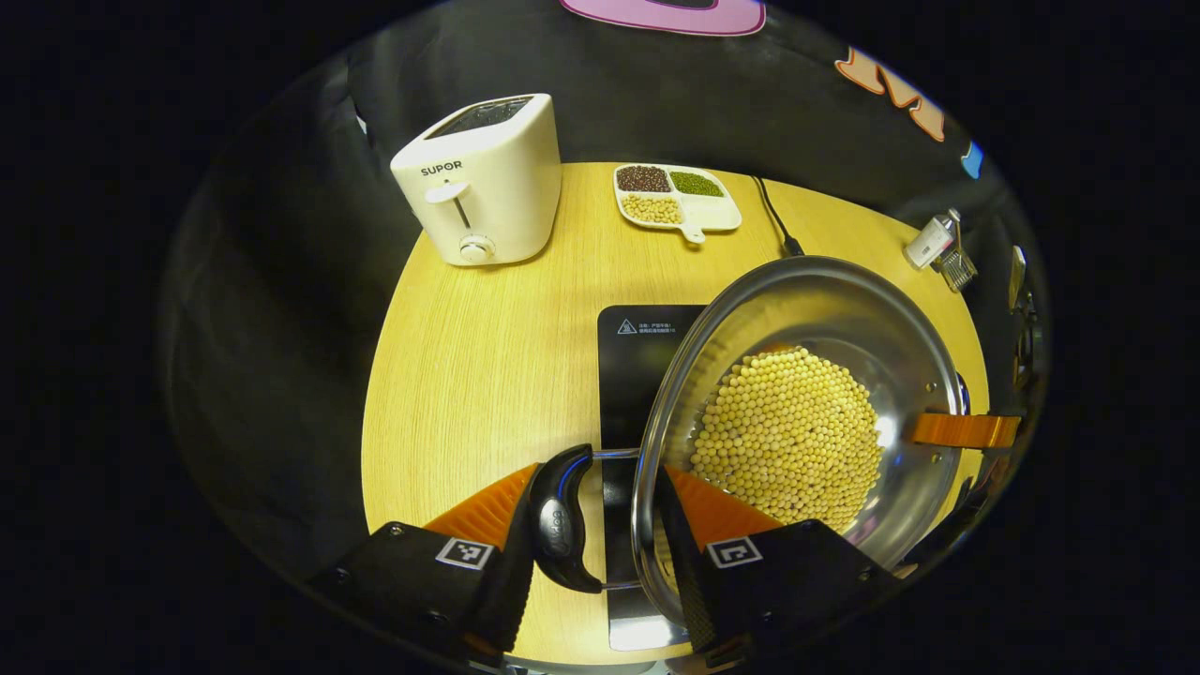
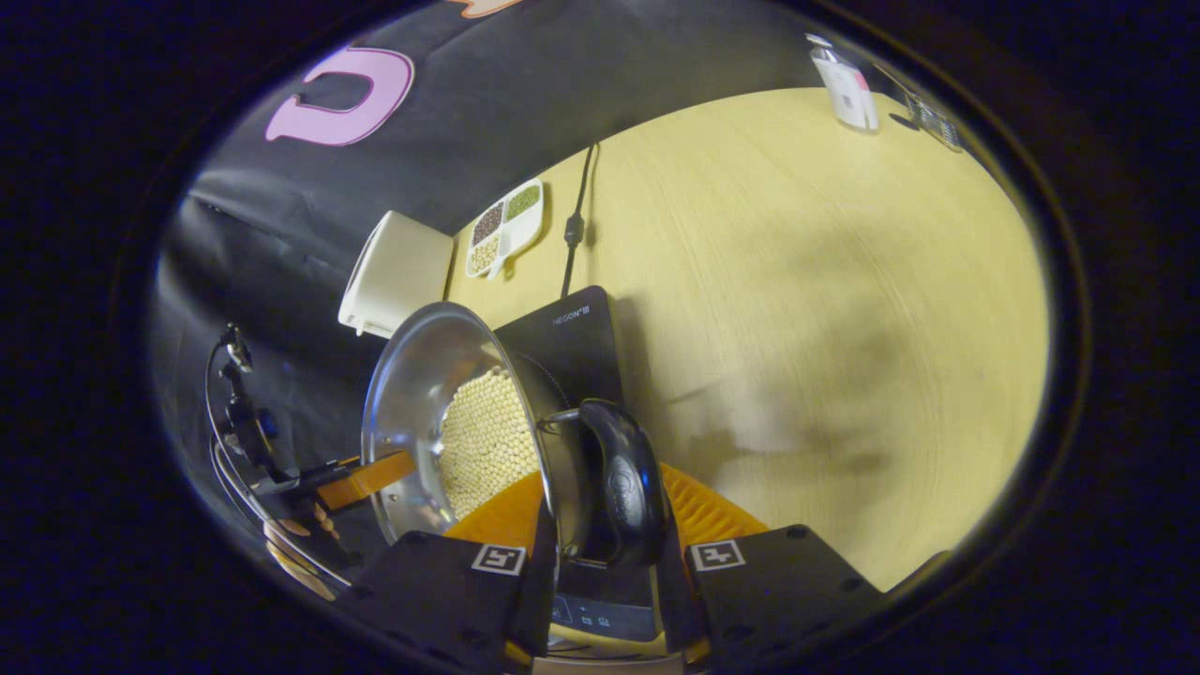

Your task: First push the handle of the pot to place it horizontally, then grasp the pot with both hands and set it on the induction cooktop.

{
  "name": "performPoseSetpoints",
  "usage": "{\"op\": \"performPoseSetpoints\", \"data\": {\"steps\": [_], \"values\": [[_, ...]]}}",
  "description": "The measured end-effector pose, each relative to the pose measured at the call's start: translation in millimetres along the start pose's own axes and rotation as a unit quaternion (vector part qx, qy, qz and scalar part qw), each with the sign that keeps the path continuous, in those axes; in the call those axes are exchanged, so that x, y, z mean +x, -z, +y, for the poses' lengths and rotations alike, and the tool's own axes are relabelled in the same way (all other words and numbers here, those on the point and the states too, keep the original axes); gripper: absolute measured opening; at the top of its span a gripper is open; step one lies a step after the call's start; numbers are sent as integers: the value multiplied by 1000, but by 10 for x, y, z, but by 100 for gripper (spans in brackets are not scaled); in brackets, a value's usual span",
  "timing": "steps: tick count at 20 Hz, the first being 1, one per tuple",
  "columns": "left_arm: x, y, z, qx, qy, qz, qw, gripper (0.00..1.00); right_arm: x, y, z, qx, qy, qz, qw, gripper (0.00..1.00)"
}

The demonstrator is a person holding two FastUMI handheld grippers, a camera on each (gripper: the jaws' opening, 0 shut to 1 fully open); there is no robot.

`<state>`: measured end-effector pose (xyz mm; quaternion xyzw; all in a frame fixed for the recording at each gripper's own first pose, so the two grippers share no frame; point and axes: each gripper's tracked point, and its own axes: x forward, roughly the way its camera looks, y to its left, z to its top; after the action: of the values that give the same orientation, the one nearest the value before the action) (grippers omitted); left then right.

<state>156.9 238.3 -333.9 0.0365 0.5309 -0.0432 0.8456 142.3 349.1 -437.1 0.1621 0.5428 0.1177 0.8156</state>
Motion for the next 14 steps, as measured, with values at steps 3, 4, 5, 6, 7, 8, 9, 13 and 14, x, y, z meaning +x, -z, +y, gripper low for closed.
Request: {"op": "performPoseSetpoints", "data": {"steps": [3, 4, 5, 6, 7, 8, 9, 13, 14], "values": [[0, 6, -2, -3, 1, -2, 1000, 68, 0, -3, 5, 1, 0, 0, 1000, 49], [2, 4, -1, -3, 1, -2, 1000, 68, 0, -9, 1, 1, 0, 0, 1000, 49], [6, 10, -4, -3, 1, -1, 1000, 70, -2, 3, 3, 0, 1, -1, 1000, 49], [3, 3, -7, -2, 1, -2, 1000, 69, -2, 2, 3, -1, 1, -1, 1000, 49], [4, 9, -6, -2, 1, -2, 1000, 68, -6, 7, 1, -1, 1, -1, 1000, 49], [1, 14, -6, -2, 1, -1, 1000, 69, -3, 1, 0, -1, 1, 0, 1000, 49], [6, 4, -4, -2, 1, -2, 1000, 70, 1, 9, 1, -1, 1, 0, 1000, 49], [-3, 23, 11, 6, -8, -7, 1000, 75, -1, 40, -1, 3, 0, 6, 1000, 43], [-21, -5, 44, 15, -19, -18, 1000, 74, -36, -5, -45, 0, 12, -3, 1000, 48]]}}
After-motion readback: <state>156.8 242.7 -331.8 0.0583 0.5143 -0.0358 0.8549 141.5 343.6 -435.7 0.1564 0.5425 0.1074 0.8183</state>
